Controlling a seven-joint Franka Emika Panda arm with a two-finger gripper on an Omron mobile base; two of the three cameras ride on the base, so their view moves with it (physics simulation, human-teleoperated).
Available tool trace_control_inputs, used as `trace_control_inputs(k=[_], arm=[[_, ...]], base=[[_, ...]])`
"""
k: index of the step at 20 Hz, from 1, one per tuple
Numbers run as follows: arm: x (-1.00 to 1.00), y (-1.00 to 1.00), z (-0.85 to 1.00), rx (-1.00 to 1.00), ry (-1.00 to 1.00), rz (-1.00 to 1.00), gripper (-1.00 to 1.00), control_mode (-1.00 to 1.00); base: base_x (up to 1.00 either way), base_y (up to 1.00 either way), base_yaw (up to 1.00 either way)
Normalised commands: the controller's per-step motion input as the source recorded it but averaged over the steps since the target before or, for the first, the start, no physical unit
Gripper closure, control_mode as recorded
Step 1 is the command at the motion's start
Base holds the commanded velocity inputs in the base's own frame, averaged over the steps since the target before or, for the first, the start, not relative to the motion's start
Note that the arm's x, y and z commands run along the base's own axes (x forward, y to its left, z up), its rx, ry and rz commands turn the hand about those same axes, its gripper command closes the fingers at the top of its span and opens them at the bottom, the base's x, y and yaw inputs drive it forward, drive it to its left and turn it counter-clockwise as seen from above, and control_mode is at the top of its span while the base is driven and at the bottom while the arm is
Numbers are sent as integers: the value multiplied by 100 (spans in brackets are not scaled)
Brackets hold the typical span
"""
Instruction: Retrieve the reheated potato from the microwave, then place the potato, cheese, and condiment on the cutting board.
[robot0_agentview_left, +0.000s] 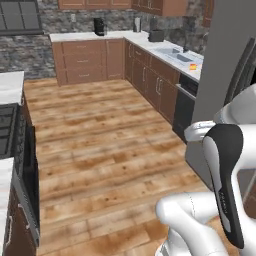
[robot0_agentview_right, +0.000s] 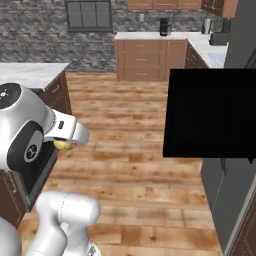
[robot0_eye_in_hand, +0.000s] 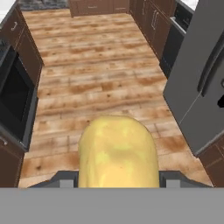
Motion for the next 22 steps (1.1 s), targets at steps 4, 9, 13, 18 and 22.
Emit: trace_control_inputs(k=[4,9,13,18,22], arm=[[0,0,0,0,0,0,100,100],[0,0,0,0,0,0,100,100],[0,0,0,0,0,0,100,100],[0,0,0,0,0,0,100,100],[0,0,0,0,0,0,100,100]], base=[[68,65,-4],[70,64,-3],[84,45,-6],[83,13,-8],[78,0,-11]])
